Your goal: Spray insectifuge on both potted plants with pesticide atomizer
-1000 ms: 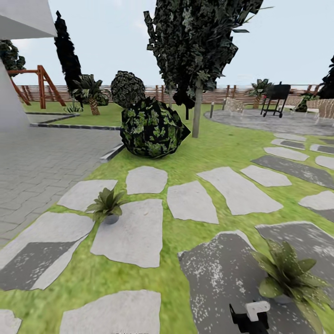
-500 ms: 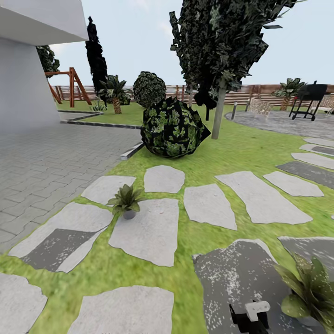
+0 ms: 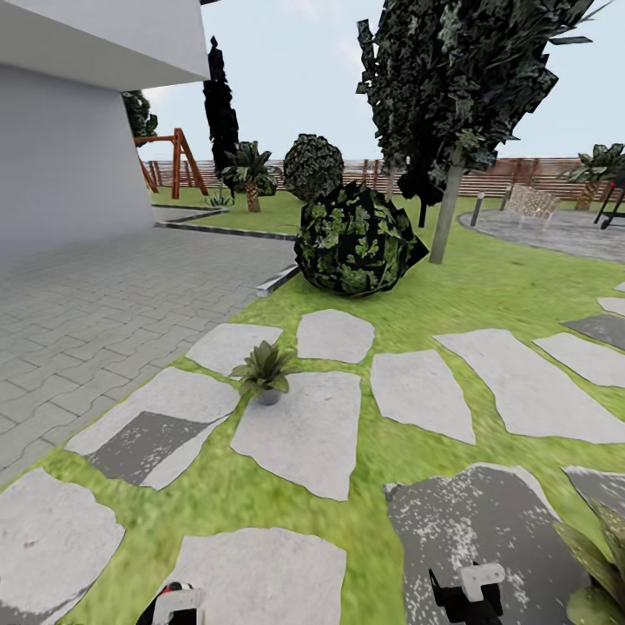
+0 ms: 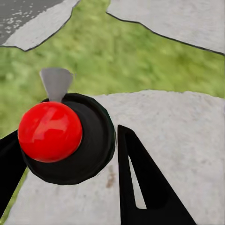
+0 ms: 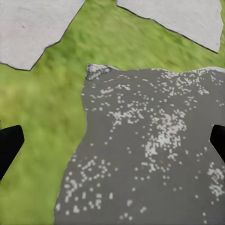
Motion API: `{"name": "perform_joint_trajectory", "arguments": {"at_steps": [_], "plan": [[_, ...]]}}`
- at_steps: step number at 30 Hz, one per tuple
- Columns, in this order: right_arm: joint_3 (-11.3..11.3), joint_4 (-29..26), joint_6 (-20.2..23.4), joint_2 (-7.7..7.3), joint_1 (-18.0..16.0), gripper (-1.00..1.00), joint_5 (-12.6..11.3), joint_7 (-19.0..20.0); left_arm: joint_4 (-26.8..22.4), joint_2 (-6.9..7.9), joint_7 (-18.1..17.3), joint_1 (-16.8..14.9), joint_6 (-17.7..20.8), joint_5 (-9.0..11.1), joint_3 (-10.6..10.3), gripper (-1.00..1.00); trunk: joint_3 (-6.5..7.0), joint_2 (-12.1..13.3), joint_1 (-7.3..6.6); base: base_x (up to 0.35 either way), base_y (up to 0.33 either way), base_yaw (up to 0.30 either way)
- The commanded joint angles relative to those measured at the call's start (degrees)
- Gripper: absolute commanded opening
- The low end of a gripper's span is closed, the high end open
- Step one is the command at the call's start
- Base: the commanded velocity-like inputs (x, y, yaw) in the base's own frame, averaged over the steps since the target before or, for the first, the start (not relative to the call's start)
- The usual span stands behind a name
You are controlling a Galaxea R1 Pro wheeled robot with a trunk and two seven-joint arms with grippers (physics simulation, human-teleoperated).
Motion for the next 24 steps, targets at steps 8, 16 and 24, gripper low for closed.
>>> {"name": "perform_joint_trajectory", "arguments": {"at_steps": [8,16,24], "plan": [[-0.36,0.06,-0.15,-0.02,-0.04,1.0,0.61,-0.13,-0.12,0.47,-0.43,0.77,0.05,0.73,-0.39,-1.0,-0.05,-0.02,-0.01,0.0,0.0,0.006],[-0.36,-0.02,-0.15,0.0,-0.04,1.0,0.52,-0.17,0.36,0.48,-0.24,0.82,0.13,0.67,-0.29,-1.0,-0.05,-0.02,-0.01,0.001,0.001,0.0],[-0.36,-0.03,-0.15,0.01,-0.04,1.0,0.35,-0.17,0.45,0.49,-0.08,0.77,-0.01,0.66,-0.36,-1.0,-0.05,-0.02,-0.01,0.199,0.182,0.0]]}}
